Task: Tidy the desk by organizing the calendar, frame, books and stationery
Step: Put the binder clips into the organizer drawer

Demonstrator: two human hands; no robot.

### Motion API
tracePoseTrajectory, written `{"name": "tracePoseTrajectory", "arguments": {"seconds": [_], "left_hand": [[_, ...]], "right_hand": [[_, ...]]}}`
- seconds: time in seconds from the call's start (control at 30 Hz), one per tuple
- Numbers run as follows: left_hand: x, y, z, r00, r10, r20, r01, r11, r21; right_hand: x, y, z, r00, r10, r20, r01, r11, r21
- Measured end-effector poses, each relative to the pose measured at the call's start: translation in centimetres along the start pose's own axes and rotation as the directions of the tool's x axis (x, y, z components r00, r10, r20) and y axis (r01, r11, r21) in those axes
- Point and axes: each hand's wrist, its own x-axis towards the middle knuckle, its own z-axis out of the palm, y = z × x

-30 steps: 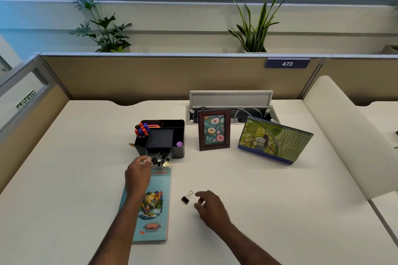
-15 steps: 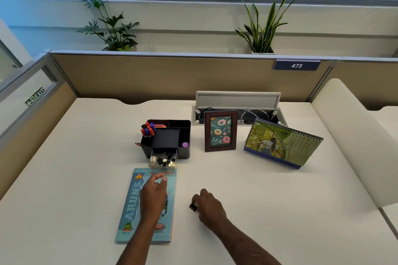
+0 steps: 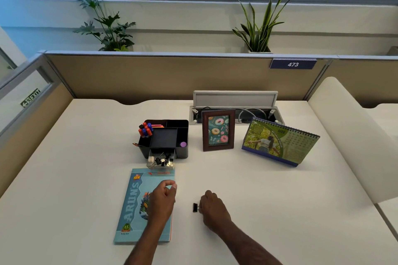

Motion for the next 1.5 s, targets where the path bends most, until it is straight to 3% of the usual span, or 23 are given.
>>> {"name": "tracePoseTrajectory", "arguments": {"seconds": [0.2,0.37,0.77,0.93,1.13,1.3,1.5], "left_hand": [[-0.2,0.4,0.1,1.000,0.016,0.015,-0.015,1.000,-0.025],[-0.4,0.6,0.0,1.000,0.012,0.013,-0.012,1.000,-0.011],[-0.1,-0.1,0.1,1.000,0.002,0.008,-0.002,1.000,-0.009],[-0.1,0.0,0.4,1.000,0.007,0.010,-0.007,1.000,-0.002],[-0.2,0.3,0.2,1.000,-0.004,0.024,0.004,1.000,-0.010],[-0.1,-0.3,0.5,0.984,-0.019,0.175,0.020,1.000,-0.005],[-0.2,0.8,0.5,0.960,0.017,0.280,0.002,0.998,-0.067]], "right_hand": [[-0.9,-0.7,-0.7,0.996,-0.040,-0.085,0.047,0.996,0.081],[-0.6,-1.8,-1.7,0.999,-0.043,0.008,0.042,0.998,0.039],[-1.0,-2.0,-0.8,0.996,-0.027,-0.079,0.035,0.995,0.098],[-0.7,-2.1,-0.2,0.999,-0.023,-0.047,0.025,0.998,0.057],[-1.1,-1.6,-1.1,0.997,0.024,-0.069,-0.011,0.983,0.183],[-0.8,-2.0,-2.5,0.980,0.060,-0.189,0.014,0.930,0.369],[0.0,-3.5,-5.6,0.944,-0.009,-0.329,0.143,0.911,0.386]]}}
